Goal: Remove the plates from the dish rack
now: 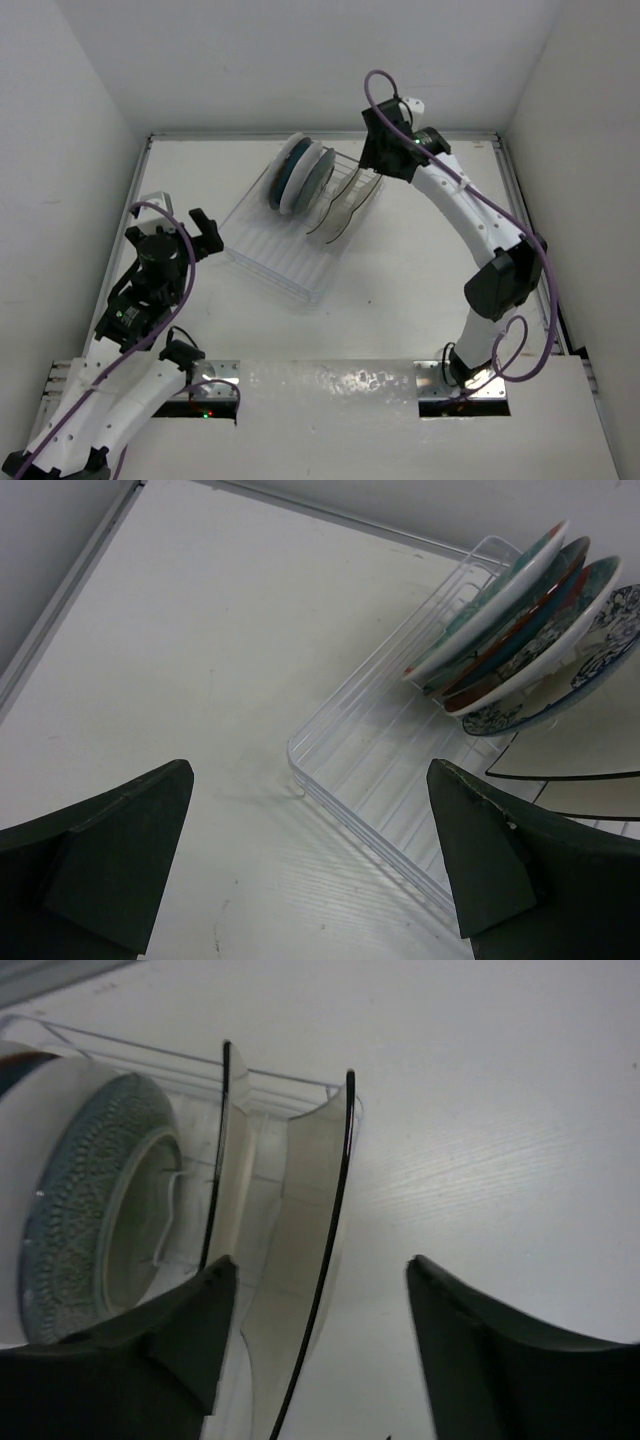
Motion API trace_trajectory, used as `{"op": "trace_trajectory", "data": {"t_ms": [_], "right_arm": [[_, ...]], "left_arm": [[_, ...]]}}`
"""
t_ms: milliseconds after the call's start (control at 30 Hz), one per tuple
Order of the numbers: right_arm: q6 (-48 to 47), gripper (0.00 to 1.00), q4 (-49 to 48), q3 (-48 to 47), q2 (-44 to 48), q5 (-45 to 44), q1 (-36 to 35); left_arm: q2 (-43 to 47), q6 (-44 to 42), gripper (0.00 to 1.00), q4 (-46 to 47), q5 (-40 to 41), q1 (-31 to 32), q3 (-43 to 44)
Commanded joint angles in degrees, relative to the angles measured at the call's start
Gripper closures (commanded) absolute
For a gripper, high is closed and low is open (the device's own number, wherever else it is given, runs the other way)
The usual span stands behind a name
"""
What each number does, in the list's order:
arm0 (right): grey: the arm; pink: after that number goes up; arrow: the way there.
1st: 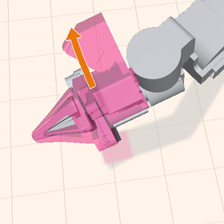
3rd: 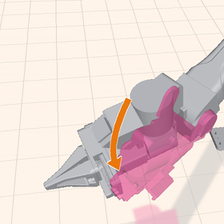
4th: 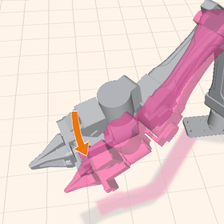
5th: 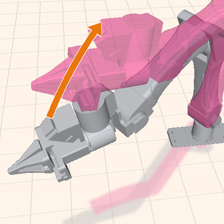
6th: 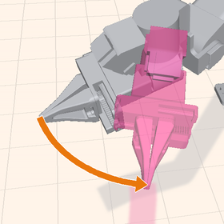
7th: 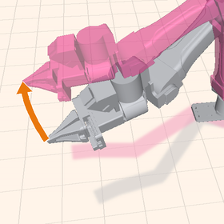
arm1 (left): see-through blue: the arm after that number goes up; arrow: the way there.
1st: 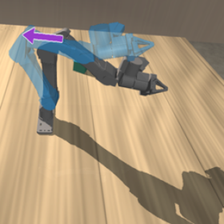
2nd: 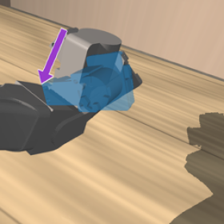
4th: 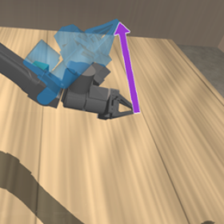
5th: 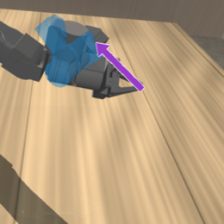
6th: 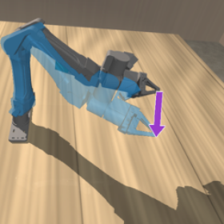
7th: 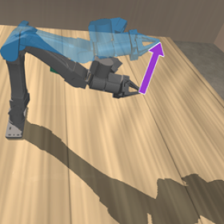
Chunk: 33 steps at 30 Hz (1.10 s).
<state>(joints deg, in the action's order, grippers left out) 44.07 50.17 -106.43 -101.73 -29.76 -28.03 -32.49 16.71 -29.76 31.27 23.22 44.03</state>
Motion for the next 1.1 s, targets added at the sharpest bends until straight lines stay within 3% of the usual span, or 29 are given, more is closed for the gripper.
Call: {"op": "trace_trajectory", "data": {"t_ms": [0, 67, 200, 400, 433, 533, 567, 867, 1067], "right_arm": [[2.5, 0.38, 1.9, 1.0, 0.7, -6.5, -1.7], [3.4, 0.44, 1.1, 1.4, -0.4, -5.5, -2.3], [5.2, 0.45, 5.4, -1.7, -4.5, -8.4, -4.0], [9.3, 0.52, 4.6, 2.6, -5.8, -10.0, -4.7], [9.7, 0.60, 4.4, 3.2, -5.9, -10.0, -4.7], [11.0, 0.69, 3.9, 4.7, -5.9, -10.4, -4.8], [11.3, 0.76, 3.4, 4.7, -5.9, -10.2, -4.8], [12.8, 1.00, 4.9, 0.6, -6.5, -11.4, -5.3], [12.6, 1.00, 7.7, -6.1, -6.2, -12.9, -5.5]], "left_arm": [[0.9, -0.9, 0.00, 2.7, -1.6, 0.0, -0.3], [1.0, -1.0, 0.00, 2.8, -2.1, 0.0, -0.2], [2.0, -1.0, 0.00, 2.7, -2.1, 0.0, -0.2], [3.5, -1.0, 0.00, 2.8, -1.8, 0.0, -0.3], [3.5, -1.0, 0.00, 2.8, -1.8, 0.0, -0.3], [3.5, -1.0, 0.00, 2.8, -2.2, 0.0, -0.3], [3.6, -1.0, 0.00, 2.9, -2.3, 0.0, -0.3], [3.9, -1.1, 0.00, 3.0, -2.5, 0.0, -0.3], [4.0, -1.1, 0.00, 3.0, -2.3, 0.0, -0.3]]}}
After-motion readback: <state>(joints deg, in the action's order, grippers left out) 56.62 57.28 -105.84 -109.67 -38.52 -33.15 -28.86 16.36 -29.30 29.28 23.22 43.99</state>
